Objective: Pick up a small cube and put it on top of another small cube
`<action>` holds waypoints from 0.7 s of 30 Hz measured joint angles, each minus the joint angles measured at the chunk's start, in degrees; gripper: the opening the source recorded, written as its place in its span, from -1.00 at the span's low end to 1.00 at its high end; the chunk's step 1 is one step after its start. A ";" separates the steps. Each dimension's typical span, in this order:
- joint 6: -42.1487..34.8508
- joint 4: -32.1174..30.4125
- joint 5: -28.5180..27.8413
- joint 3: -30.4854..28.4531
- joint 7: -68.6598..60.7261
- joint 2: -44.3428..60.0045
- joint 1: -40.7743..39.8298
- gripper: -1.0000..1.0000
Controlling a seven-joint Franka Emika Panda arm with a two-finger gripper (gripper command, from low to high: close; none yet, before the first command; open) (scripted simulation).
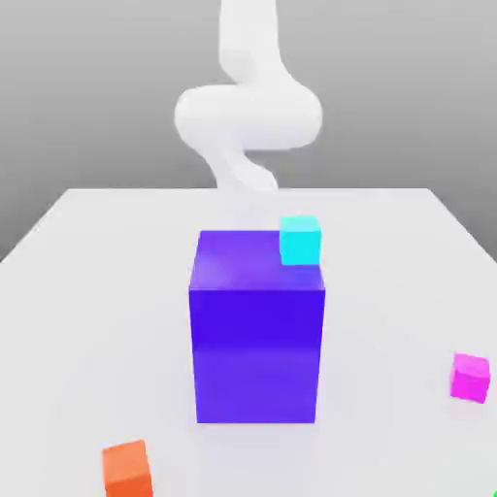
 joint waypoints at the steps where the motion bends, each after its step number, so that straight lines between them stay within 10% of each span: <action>1: 0.96 -0.53 0.44 1.48 2.14 2.15 0.04 0.00; 12: 11.08 -6.04 0.12 18.07 27.27 23.84 1.22 0.00; 21: 18.96 -10.40 -10.71 26.63 55.23 43.33 7.94 0.00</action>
